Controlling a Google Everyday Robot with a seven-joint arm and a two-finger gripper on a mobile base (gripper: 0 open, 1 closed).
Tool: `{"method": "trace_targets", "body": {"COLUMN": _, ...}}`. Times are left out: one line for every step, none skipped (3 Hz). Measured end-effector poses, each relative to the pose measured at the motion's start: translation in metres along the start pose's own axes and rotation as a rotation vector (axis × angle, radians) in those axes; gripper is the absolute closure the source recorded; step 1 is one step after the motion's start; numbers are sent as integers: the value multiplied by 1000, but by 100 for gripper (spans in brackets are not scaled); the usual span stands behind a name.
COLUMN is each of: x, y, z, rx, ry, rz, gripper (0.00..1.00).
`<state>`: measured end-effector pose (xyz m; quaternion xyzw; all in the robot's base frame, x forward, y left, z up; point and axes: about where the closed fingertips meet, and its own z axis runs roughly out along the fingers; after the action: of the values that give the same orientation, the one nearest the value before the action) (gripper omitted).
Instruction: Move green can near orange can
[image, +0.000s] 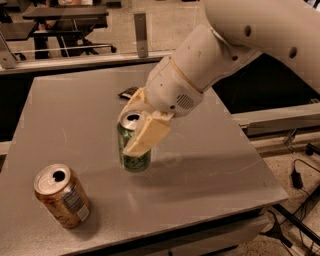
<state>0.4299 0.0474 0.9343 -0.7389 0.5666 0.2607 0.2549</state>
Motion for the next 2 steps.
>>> {"method": "trace_targets", "body": {"x": -23, "y": 16, "z": 23, "rx": -58, "ry": -17, "rz": -30, "gripper": 100}}
{"method": "trace_targets", "body": {"x": -33, "y": 27, "z": 44, "rx": -87, "ry": -3, "rz": -54, "gripper": 88}}
